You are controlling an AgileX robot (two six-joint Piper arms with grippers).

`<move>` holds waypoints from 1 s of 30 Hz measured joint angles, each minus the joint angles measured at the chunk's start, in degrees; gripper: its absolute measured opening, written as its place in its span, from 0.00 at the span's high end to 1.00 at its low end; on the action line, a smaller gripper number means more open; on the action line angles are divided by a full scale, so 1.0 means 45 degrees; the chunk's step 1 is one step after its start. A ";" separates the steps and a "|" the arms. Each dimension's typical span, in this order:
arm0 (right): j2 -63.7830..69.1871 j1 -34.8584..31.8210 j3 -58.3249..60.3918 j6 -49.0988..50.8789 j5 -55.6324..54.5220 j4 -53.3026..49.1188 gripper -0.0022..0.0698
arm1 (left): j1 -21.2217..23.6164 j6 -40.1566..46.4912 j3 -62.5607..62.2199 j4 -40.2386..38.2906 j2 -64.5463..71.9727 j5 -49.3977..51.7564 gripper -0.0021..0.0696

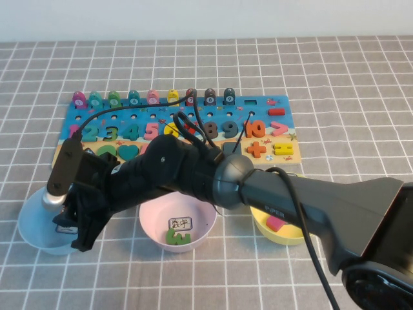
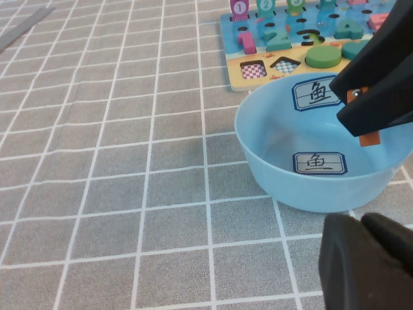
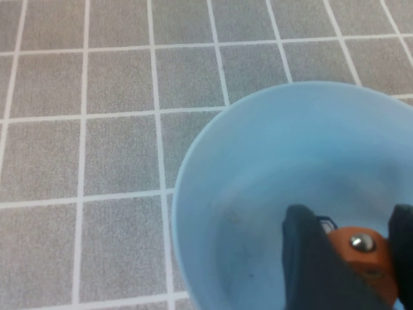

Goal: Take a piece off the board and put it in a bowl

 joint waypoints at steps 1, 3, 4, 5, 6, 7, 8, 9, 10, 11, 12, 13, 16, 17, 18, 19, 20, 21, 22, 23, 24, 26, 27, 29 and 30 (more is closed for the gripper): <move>0.0000 0.0000 0.0000 0.0000 -0.0022 0.0000 0.68 | 0.0000 0.0000 0.0000 0.0000 0.0000 0.0000 0.97; 0.0000 0.0000 0.0000 0.0000 -0.0054 -0.0052 0.68 | 0.0000 0.0000 0.0000 0.0000 0.0000 0.0000 0.97; 0.0000 0.0000 0.0000 0.0000 -0.0054 -0.0102 0.68 | 0.0000 0.0000 0.0000 0.0000 0.0000 0.0000 0.97; 0.0000 0.0000 0.0000 0.0000 -0.0054 -0.0178 0.68 | 0.0000 0.0000 0.0000 0.0000 0.0000 0.0000 0.97; 0.0000 0.0000 0.0000 0.0000 -0.0054 -0.0236 0.68 | 0.0000 0.0000 0.0000 0.0000 0.0000 0.0000 0.97; 0.0000 0.0000 0.0000 0.0000 -0.0054 -0.0291 0.68 | 0.0000 0.0000 0.0000 0.0000 0.0000 0.0000 0.97; 0.0000 0.0000 0.0000 0.0000 -0.0054 -0.0327 0.68 | 0.0000 0.0000 0.0000 0.0000 0.0000 0.0000 0.97; 0.0000 0.0000 0.0000 0.0000 -0.0054 -0.0348 0.68 | 0.0000 0.0000 0.0000 0.0000 0.0000 0.0000 0.97; 0.0000 0.0000 0.0000 0.0000 -0.0054 -0.0377 0.68 | 0.0000 0.0000 0.0000 0.0000 0.0000 0.0000 0.97; 0.0000 0.0000 0.0000 0.0000 -0.0054 -0.0378 0.68 | 0.0000 0.0000 0.0000 0.0000 0.0000 0.0000 0.97; 0.0000 0.0000 0.0000 0.0000 -0.0054 -0.0410 0.68 | 0.0000 0.0000 0.0000 0.0000 0.0000 0.0000 0.97; 0.0000 0.0000 0.0000 0.0000 -0.0054 -0.0441 0.68 | 0.0000 0.0000 0.0000 0.0000 0.0000 0.0000 0.97; 0.0000 0.0000 0.0000 0.0000 -0.0054 -0.0501 0.68 | 0.0000 0.0000 0.0000 0.0000 0.0000 0.0000 0.97; 0.0000 0.0000 0.0000 0.0000 -0.0054 -0.0501 0.68 | 0.0000 0.0000 0.0000 0.0000 0.0000 0.0000 0.97; 0.0000 0.0000 0.0000 0.0000 -0.0054 -0.0531 0.68 | 0.0000 0.0000 0.0000 0.0000 0.0000 0.0000 0.97; 0.0000 0.0000 0.0000 0.0000 -0.0054 -0.0560 0.68 | 0.0000 0.0000 0.0000 0.0000 0.0000 0.0000 0.97; 0.0000 0.0000 0.0000 0.0000 -0.0054 -0.0584 0.68 | 0.0000 0.0000 0.0000 0.0000 0.0000 0.0000 0.97; 0.0000 0.0000 0.0000 0.0000 -0.0054 -0.0590 0.68 | 0.0000 0.0000 0.0000 0.0000 0.0000 0.0022 0.97; 0.0000 0.0000 0.0000 0.0000 -0.0054 -0.0642 0.68 | 0.0000 0.0000 0.0000 0.0000 0.0000 0.0011 0.97; 0.0000 0.0000 0.0000 0.0000 -0.0054 -0.0702 0.68 | 0.0000 0.0000 0.0000 0.0000 0.0000 0.0011 0.97; 0.0000 0.0000 0.0000 0.0000 -0.0054 -0.0764 0.68 | 0.0000 0.0000 0.0000 0.0000 0.0000 0.0011 0.97; 0.0000 0.0000 0.0000 0.0000 -0.0054 -0.0854 0.67 | 0.0000 0.0000 0.0000 0.0000 0.0000 0.0011 0.97; 0.0000 0.0000 0.0000 0.0000 -0.0054 -0.0912 0.65 | 0.0000 0.0000 0.0000 0.0000 0.0000 0.0011 0.97; 0.0000 0.0000 0.0000 0.0000 -0.0054 -0.0946 0.59 | 0.0000 0.0000 0.0000 0.0000 0.0000 0.0011 0.97; 0.0000 0.0000 0.0000 0.0000 -0.0054 -0.0935 0.56 | 0.0000 0.0000 0.0000 0.0000 0.0000 0.0011 0.97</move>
